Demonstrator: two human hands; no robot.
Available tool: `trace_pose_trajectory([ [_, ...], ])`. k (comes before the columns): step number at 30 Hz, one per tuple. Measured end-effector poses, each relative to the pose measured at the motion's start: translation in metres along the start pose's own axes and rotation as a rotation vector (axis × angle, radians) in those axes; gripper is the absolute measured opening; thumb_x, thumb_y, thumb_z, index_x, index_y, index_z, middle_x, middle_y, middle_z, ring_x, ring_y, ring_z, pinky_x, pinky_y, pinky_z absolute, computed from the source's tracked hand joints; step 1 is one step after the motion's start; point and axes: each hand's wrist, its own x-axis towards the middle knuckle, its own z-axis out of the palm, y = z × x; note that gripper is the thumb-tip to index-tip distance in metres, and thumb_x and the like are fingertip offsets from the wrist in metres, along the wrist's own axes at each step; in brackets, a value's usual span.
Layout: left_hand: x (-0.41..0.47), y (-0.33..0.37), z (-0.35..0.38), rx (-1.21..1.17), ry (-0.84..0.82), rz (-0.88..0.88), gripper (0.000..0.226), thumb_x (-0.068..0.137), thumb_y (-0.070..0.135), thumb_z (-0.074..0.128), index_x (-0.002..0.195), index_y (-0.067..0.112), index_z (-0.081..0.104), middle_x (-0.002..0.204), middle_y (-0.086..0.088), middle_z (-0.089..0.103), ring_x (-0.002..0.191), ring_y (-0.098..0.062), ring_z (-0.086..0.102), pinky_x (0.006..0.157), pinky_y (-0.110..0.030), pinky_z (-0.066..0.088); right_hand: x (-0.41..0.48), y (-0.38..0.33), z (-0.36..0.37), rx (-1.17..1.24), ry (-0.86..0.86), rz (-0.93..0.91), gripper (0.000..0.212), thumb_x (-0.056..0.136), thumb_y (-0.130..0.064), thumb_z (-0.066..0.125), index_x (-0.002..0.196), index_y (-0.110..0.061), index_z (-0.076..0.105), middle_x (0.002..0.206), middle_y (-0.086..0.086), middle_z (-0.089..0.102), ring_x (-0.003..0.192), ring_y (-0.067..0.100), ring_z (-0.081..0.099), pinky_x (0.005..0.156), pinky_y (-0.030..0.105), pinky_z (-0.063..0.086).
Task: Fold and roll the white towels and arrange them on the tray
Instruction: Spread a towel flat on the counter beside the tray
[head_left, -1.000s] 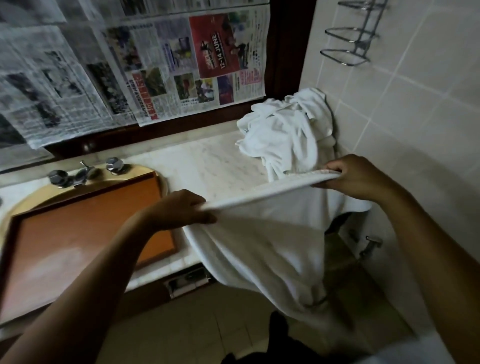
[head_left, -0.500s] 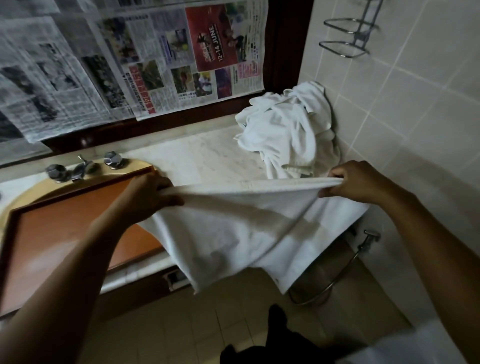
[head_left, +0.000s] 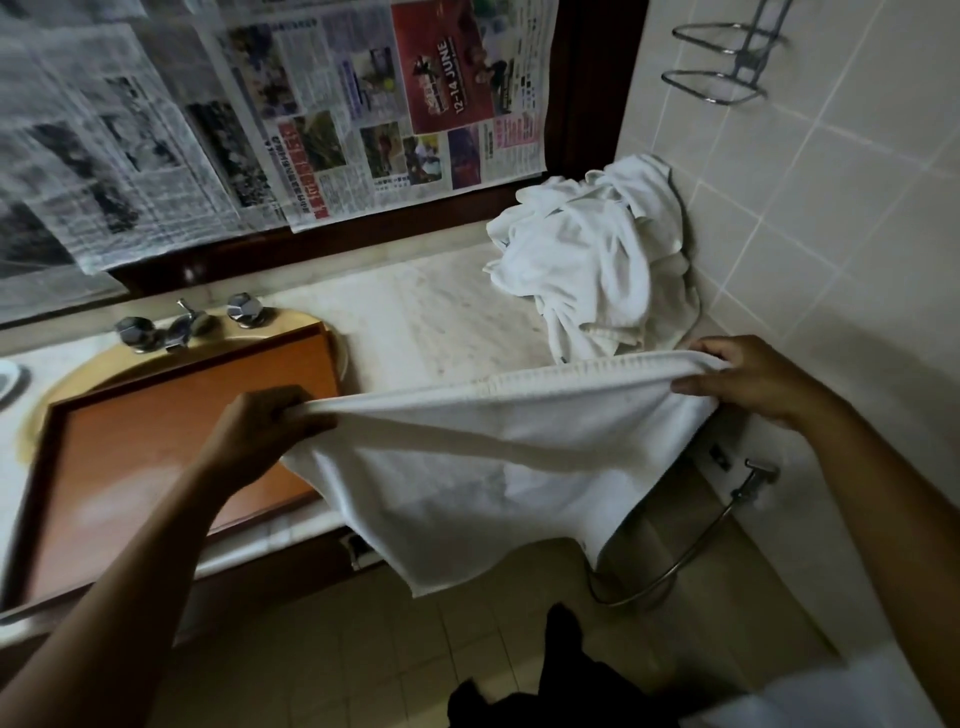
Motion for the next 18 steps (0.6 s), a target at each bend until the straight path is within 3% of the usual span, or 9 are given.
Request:
trace_pose_trajectory([
  [2, -0.008, -0.011, 0.004, -0.013, 0.021, -0.019, 0.013, 0.084, 0.037, 0.083, 0.079, 0.030, 0.074, 0.074, 0.014, 0.069, 0.063, -0.002, 0.062, 0.057, -0.024, 0.048, -0.004, 0.010, 0.004, 0.122, 0.051, 0.024, 0.033, 0.077, -0.028, 0.088, 0.106, -0.018, 0.077, 0.091, -0.007, 0.078, 0.086, 0.010, 0.073, 0.072, 0.021, 0.052],
  [5, -0.016, -0.023, 0.010, 0.115, 0.007, -0.086, 0.015, 0.083, 0.032, 0.085, 0.074, 0.036, 0.073, 0.070, 0.013, 0.070, 0.066, -0.010, 0.066, 0.060, -0.033, 0.052, -0.003, 0.023, 0.014, 0.127, 0.089, 0.058, 0.043, 0.080, -0.030, 0.087, 0.121, -0.021, 0.075, 0.105, -0.008, 0.078, 0.099, 0.010, 0.073, 0.088, 0.033, 0.056],
  [8, -0.023, -0.023, 0.017, 0.161, 0.005, -0.111, 0.018, 0.084, 0.025, 0.084, 0.077, 0.036, 0.072, 0.074, 0.010, 0.071, 0.068, -0.008, 0.065, 0.060, -0.030, 0.049, 0.010, 0.023, 0.019, 0.061, 0.095, 0.060, 0.041, 0.084, -0.028, 0.084, 0.122, -0.018, 0.074, 0.104, -0.006, 0.077, 0.097, 0.013, 0.072, 0.087, 0.036, 0.056],
  [11, -0.025, -0.027, 0.019, 0.080, -0.019, -0.090, 0.024, 0.089, 0.013, 0.078, 0.084, 0.035, 0.071, 0.078, 0.012, 0.071, 0.072, -0.008, 0.066, 0.062, -0.029, 0.048, 0.024, 0.019, 0.015, -0.051, 0.112, 0.005, 0.017, 0.090, -0.021, 0.079, 0.104, -0.014, 0.076, 0.089, 0.002, 0.075, 0.087, 0.024, 0.072, 0.075, 0.042, 0.058],
  [13, -0.024, -0.032, 0.020, -0.028, -0.032, -0.114, 0.020, 0.093, 0.018, 0.074, 0.084, 0.036, 0.071, 0.075, 0.011, 0.068, 0.070, -0.014, 0.066, 0.062, -0.036, 0.053, 0.033, 0.018, 0.010, -0.126, 0.160, 0.000, 0.010, 0.089, -0.023, 0.081, 0.089, -0.017, 0.073, 0.077, 0.003, 0.071, 0.077, 0.025, 0.071, 0.069, 0.047, 0.059],
  [15, -0.018, -0.035, 0.020, -0.163, -0.003, -0.174, 0.012, 0.095, 0.022, 0.070, 0.090, 0.032, 0.073, 0.081, 0.003, 0.071, 0.078, -0.028, 0.070, 0.068, -0.053, 0.061, 0.042, 0.014, 0.003, -0.195, 0.222, 0.009, 0.027, 0.083, -0.037, 0.085, 0.074, -0.020, 0.066, 0.067, 0.002, 0.065, 0.069, 0.022, 0.067, 0.059, 0.036, 0.051],
  [18, -0.009, -0.022, 0.020, -0.301, 0.129, -0.243, 0.016, 0.094, 0.009, 0.070, 0.091, 0.024, 0.076, 0.084, -0.006, 0.074, 0.080, -0.033, 0.071, 0.069, -0.051, 0.063, 0.058, 0.012, -0.007, -0.267, 0.313, 0.003, 0.054, 0.073, -0.063, 0.077, 0.066, -0.012, 0.059, 0.061, 0.012, 0.060, 0.061, 0.022, 0.061, 0.057, 0.033, 0.040],
])
